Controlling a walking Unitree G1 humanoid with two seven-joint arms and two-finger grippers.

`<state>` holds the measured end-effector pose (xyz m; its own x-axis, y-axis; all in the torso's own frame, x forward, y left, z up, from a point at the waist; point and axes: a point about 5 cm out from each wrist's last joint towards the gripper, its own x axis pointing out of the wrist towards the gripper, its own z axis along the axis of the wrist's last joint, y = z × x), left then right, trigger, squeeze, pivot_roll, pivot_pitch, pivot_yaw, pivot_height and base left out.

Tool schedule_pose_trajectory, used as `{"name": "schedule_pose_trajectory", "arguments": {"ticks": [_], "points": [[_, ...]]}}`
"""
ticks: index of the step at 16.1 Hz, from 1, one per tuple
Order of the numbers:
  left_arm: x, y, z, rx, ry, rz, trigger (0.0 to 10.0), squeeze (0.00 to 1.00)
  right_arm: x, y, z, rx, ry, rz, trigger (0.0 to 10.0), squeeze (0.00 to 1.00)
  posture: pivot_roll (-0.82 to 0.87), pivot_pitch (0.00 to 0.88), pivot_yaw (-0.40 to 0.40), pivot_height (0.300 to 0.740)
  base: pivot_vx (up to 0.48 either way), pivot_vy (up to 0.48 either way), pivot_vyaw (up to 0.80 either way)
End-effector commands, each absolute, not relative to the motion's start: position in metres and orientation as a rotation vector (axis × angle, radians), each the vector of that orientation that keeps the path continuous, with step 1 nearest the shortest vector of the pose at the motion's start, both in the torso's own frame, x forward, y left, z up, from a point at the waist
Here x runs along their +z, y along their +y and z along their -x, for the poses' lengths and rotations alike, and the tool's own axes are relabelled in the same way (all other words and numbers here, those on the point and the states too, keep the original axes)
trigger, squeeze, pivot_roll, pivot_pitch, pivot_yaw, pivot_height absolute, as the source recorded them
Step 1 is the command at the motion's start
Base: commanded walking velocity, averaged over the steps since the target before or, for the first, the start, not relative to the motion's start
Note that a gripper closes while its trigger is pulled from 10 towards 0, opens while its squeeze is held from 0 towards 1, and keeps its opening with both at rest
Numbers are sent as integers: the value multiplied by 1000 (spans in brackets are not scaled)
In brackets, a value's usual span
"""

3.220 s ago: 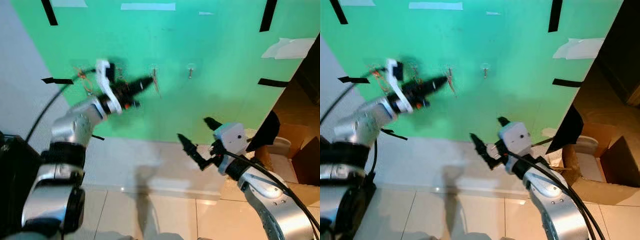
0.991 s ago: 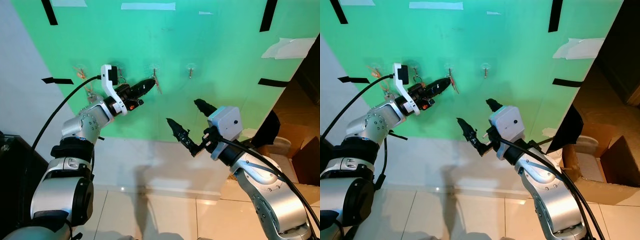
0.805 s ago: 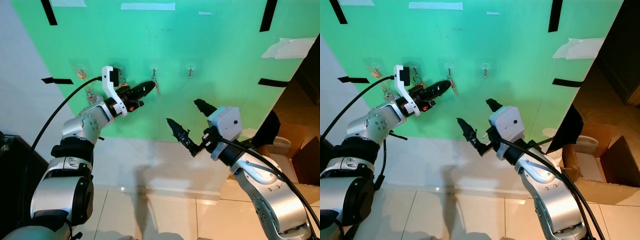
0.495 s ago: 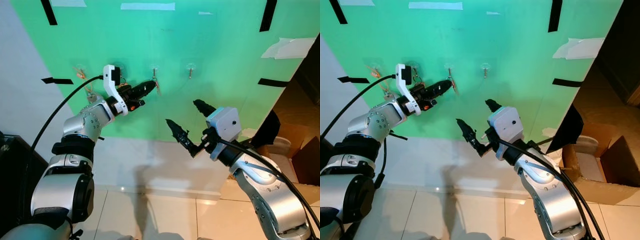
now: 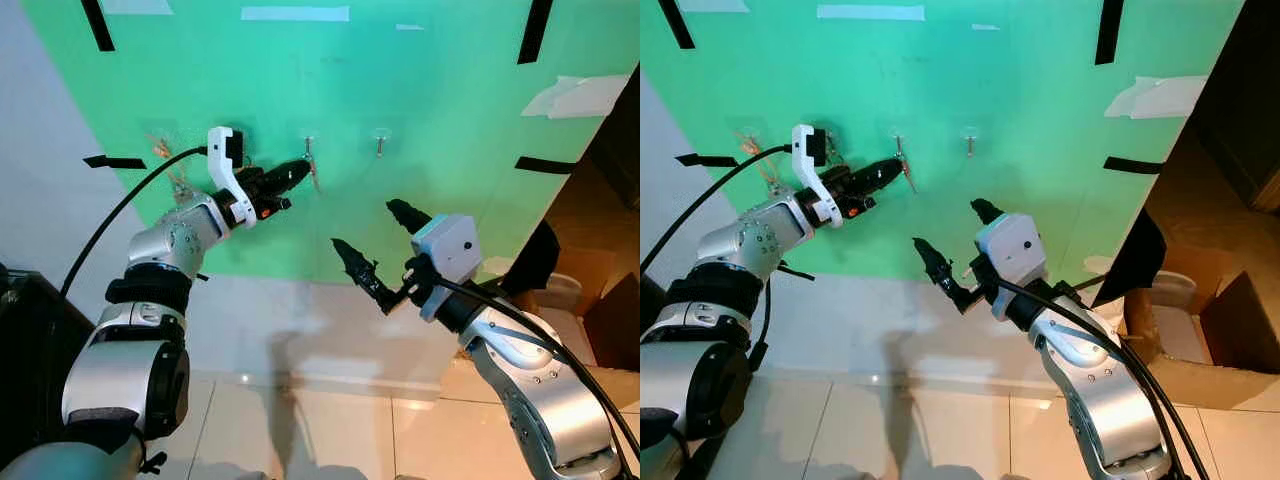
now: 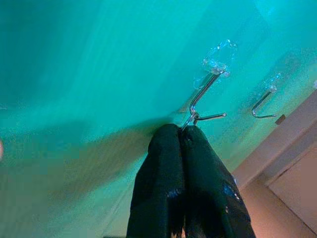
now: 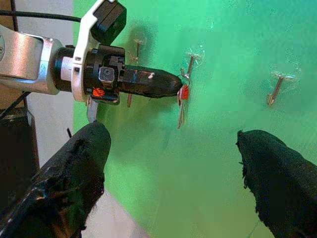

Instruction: Hang keys on a hook

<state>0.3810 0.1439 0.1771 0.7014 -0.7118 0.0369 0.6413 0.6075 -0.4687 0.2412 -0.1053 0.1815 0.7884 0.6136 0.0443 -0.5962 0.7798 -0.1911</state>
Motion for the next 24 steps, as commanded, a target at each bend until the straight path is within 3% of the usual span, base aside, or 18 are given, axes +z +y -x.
{"name": "schedule_pose_trajectory", "arguments": {"ticks": [1, 4, 5, 6, 12, 17, 20, 24], "points": [[174, 152, -383, -732, 183, 449, 10000, 0, 182, -103, -242, 668, -115, 174, 10000, 0, -177, 0, 93, 740, 0, 0, 0], [174, 151, -383, -731, 178, 405, 10000, 0, 182, -103, -243, 670, -115, 167, 10000, 0, -176, 0, 92, 740, 0, 0, 0], [173, 151, -383, -729, 175, 386, 10000, 302, 182, -104, -244, 660, -111, 173, 10000, 0, -176, 0, 92, 740, 0, 0, 0], [173, 151, -383, -723, 173, 375, 10000, 1000, 180, -106, -246, 636, -103, 192, 10000, 0, -175, 0, 92, 740, 0, 0, 0], [175, 156, -377, -724, 100, 306, 10000, 1000, 169, -122, -253, 475, -13, 109, 10000, 0, -169, 0, 89, 740, 0, 0, 0], [169, 166, -367, -608, 36, 202, 10000, 1000, 160, -125, -256, 367, -3, 72, 10000, 0, -144, 0, 70, 740, 0, 0, 0], [170, 183, -342, -474, -67, 68, 10000, 1000, 141, -130, -249, 315, 53, 99, 10000, 0, -129, 0, 51, 740, 0, 0, 0], [168, 177, -308, -440, -109, -31, 10000, 1000, 130, -144, -251, 215, -29, 246, 10000, 0, -100, 0, 25, 740, 0, 0, 600]]}}
